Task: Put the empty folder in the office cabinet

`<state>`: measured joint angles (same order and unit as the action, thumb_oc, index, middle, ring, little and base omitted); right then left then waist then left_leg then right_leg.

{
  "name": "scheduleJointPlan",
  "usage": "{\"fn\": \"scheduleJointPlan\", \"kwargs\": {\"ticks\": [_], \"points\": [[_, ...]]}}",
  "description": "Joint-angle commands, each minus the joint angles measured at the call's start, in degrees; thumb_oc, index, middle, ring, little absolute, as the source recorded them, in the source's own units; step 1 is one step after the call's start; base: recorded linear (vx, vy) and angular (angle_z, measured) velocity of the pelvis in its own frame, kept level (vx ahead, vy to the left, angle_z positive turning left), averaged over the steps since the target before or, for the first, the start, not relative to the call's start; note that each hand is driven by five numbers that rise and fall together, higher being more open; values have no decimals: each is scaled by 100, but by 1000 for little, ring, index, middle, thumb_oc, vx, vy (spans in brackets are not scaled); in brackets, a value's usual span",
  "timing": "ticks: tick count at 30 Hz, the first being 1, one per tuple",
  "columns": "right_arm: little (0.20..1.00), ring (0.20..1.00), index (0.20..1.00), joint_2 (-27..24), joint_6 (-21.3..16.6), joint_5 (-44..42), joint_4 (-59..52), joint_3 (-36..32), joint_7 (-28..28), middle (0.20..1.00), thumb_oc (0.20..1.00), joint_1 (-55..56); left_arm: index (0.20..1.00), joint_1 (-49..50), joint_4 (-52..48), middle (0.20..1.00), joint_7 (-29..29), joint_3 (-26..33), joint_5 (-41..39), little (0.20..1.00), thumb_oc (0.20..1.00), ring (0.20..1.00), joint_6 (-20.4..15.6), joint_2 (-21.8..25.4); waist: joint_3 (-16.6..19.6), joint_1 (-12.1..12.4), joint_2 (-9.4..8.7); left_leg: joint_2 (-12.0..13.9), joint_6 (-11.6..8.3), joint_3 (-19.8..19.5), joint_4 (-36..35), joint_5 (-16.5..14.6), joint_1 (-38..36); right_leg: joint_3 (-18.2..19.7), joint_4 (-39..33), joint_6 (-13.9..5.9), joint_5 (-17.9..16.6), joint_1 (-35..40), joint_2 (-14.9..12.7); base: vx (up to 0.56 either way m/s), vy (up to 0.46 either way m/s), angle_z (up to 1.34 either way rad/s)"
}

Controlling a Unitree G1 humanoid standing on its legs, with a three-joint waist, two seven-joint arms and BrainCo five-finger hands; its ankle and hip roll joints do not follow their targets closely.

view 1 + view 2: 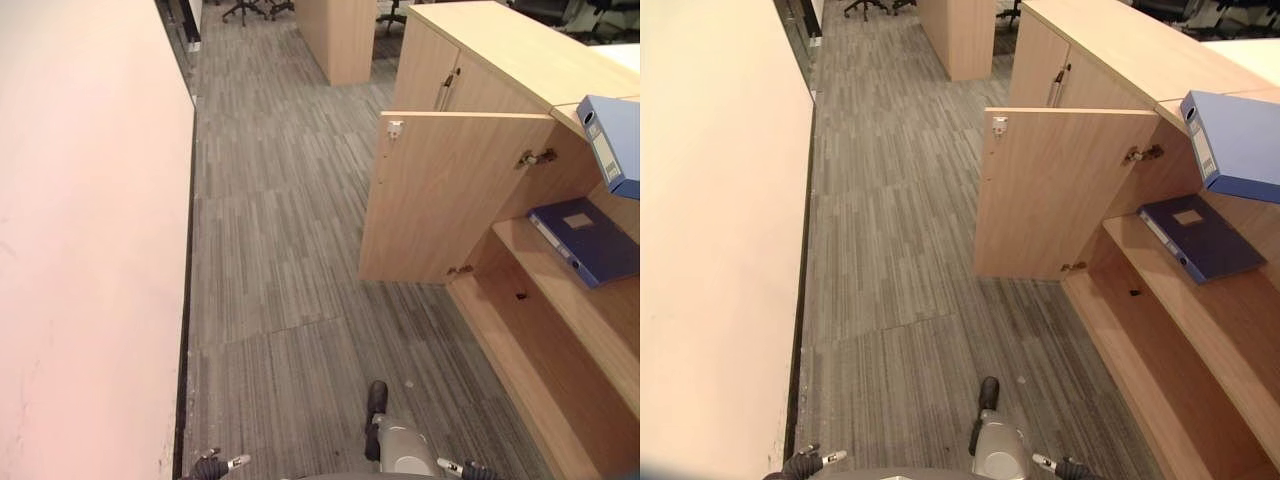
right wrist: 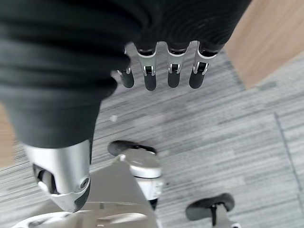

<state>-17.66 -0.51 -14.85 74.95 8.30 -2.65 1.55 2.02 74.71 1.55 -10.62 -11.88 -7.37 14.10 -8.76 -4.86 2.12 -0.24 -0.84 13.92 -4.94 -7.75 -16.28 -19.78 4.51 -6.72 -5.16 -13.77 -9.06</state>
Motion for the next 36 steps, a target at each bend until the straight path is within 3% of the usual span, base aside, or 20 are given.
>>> {"fn": "scheduleJointPlan", "kwargs": {"ticks": [1, 4, 5, 6, 9, 11, 13, 15, 16, 17, 20, 21, 22, 23, 24, 25, 28, 36], "points": [[1000, 1000, 1000, -106, -48, 152, 201, 126, -76, 1000, 1000, -180, 1000, -131, 50, 1000, -11, 158, 232, 1000, 1000, 1000, -111, 133, 47, 68, -145, -378, 93, -307, 275, -114, 604, -15, -711, -422, -409, 538, -400, 185, -176, 4], [1000, 1000, 1000, -136, -60, 158, 178, 141, -72, 1000, 1000, -228, 1000, -176, 21, 1000, 0, 107, 224, 1000, 1000, 1000, -113, 116, 60, -5, -109, -274, 34, -231, 299, -181, 574, 25, -507, -380, -340, 464, -380, 189, -184, -18], [1000, 1000, 1000, -175, -79, 35, 149, 113, -46, 1000, 1000, -233, 1000, -280, -75, 1000, -10, -25, 183, 1000, 1000, 1000, -131, 77, 72, -143, -72, 16, -127, -156, 680, -378, 545, 110, -269, -247, -52, 433, -194, 403, -398, -15], [1000, 1000, 1000, -188, -80, 1, 151, 105, -37, 1000, 1000, -235, 1000, -304, -92, 1000, -16, -67, 179, 1000, 1000, 1000, -130, 62, 71, -175, -75, 93, -169, -131, 818, -397, 554, 135, -226, -200, 26, 452, -142, 409, -429, -5], [1000, 1000, 1000, -219, -116, -112, 142, 119, 4, 1000, 1000, -256, 1000, -401, -197, 1000, -5, -172, 127, 1000, 1000, 1000, -152, 32, 74, -285, -103, 479, -498, 30, 1634, -79, 698, 188, -131, 15, 310, 630, 121, 237, -300, -21], [1000, 1000, 1000, -237, -132, -178, 176, 121, 27, 1000, 1000, -241, 1000, -440, -264, 1000, -5, -204, 71, 1000, 1000, 1000, -148, 27, 74, -323, -168, 845, -681, 128, 2653, 407, 948, 250, -187, 252, 527, 889, 379, 250, -345, -43], [1000, 1000, 1000, -276, -140, -262, 188, 99, 69, 1000, 1000, -241, 1000, -454, -355, 1000, 18, -232, 29, 1000, 1000, 1000, -143, 17, 27, -286, -232, 1010, -695, 67, 3703, 714, 1222, 389, -286, 441, 690, 1167, 601, 226, -295, -96], [1000, 1000, 1000, -328, -140, -285, 168, 92, 100, 1000, 1000, -262, 1000, -485, -413, 1000, 32, -275, -25, 1000, 1000, 1000, -162, -19, -12, -269, -256, 1093, -673, 23, 4183, 974, 1390, 525, -345, 567, 815, 1371, 764, 179, -211, -87], [1000, 1000, 1000, -350, -141, -301, 155, 92, 105, 1000, 1000, -271, 1000, -498, -472, 1000, 25, -315, -25, 1000, 1000, 1000, -170, -31, -25, -255, -276, 1142, -613, 86, 4266, 978, 1537, 579, -377, 600, 857, 1449, 800, 204, -155, -47], [1000, 1000, 1000, -373, -125, -284, 160, 118, 97, 1000, 1000, -279, 1000, -514, -504, 1000, 18, -383, 7, 1000, 1000, 1000, -183, -54, -45, -236, -254, 1203, -609, 40, 4299, 778, 1724, 667, -410, 595, 952, 1595, 878, 181, -105, -31], [1000, 1000, 1000, -395, -131, -242, 175, 136, 107, 1000, 1000, -282, 1000, -544, -638, 1000, 6, -475, 30, 1000, 1000, 1000, -212, -51, -57, -170, -332, 1140, -457, -7, 4081, 505, 2147, 845, -501, 564, 955, 1759, 862, 101, -45, -48], [1000, 1000, 1000, -406, -142, -169, 175, 181, 100, 1000, 1000, -305, 1000, -578, -801, 1000, -3, -538, -22, 1000, 1000, 1000, -254, -31, -73, -90, -419, 850, -309, -202, 3546, 510, 2459, 1023, -478, 551, 913, 1737, 795, 5, 1, -91], [1000, 1000, 1000, -406, -142, -168, 175, 181, 100, 1000, 1000, -305, 1000, -578, -802, 1000, -3, -538, -22, 1000, 1000, 1000, -254, -31, -76, -88, -420, 849, -308, -200, 3543, 509, 2453, 1025, -477, 549, 914, 1741, 793, 77, 42, -59], [1000, 1000, 1000, -416, -157, -121, 163, 223, 100, 1000, 1000, -327, 1000, -618, -875, 1000, -35, -610, -61, 1000, 1000, 1000, -283, -42, -93, -11, -387, 580, -308, -665, 2598, 550, 2529, 1256, -449, 516, 957, 1800, 812, 74, 43, -57], [1000, 1000, 1000, -415, -157, -121, 163, 223, 100, 1000, 1000, -328, 1000, -618, -875, 1000, -36, -610, -61, 1000, 1000, 1000, -283, -41, -83, -16, -396, 568, -307, -666, 2571, 571, 2530, 1252, -450, 515, 955, 1789, 803, 170, 89, -81], [1000, 1000, 1000, -428, -172, -49, 129, 268, 98, 1000, 1000, -336, 1000, -661, -948, 1000, -41, -693, -46, 1000, 1000, 1000, -315, -40, -115, 45, -339, 378, -400, -1208, 1850, 782, 2519, 1500, -475, 502, 983, 1893, 861, 142, 62, -133], [1000, 1000, 1000, -412, -191, -2, 97, 328, 86, 1000, 1000, -359, 1000, -705, -1027, 1000, -65, -769, -60, 1000, 1000, 1000, -347, -26, -135, 76, -307, 178, -454, -1785, 1547, 939, 2594, 1816, -472, 488, 948, 1887, 928, 101, 44, -97], [1000, 1000, 1000, -328, -137, 168, 169, 369, -74, 1000, 1000, -359, 1000, -735, -1111, 1000, -254, -1086, 332, 1000, 1000, 1000, -336, 35, 97, -85, -166, 143, -291, -1569, 814, 737, 1837, 2321, -429, 365, 971, 1842, 910, 130, 123, -52]]}}
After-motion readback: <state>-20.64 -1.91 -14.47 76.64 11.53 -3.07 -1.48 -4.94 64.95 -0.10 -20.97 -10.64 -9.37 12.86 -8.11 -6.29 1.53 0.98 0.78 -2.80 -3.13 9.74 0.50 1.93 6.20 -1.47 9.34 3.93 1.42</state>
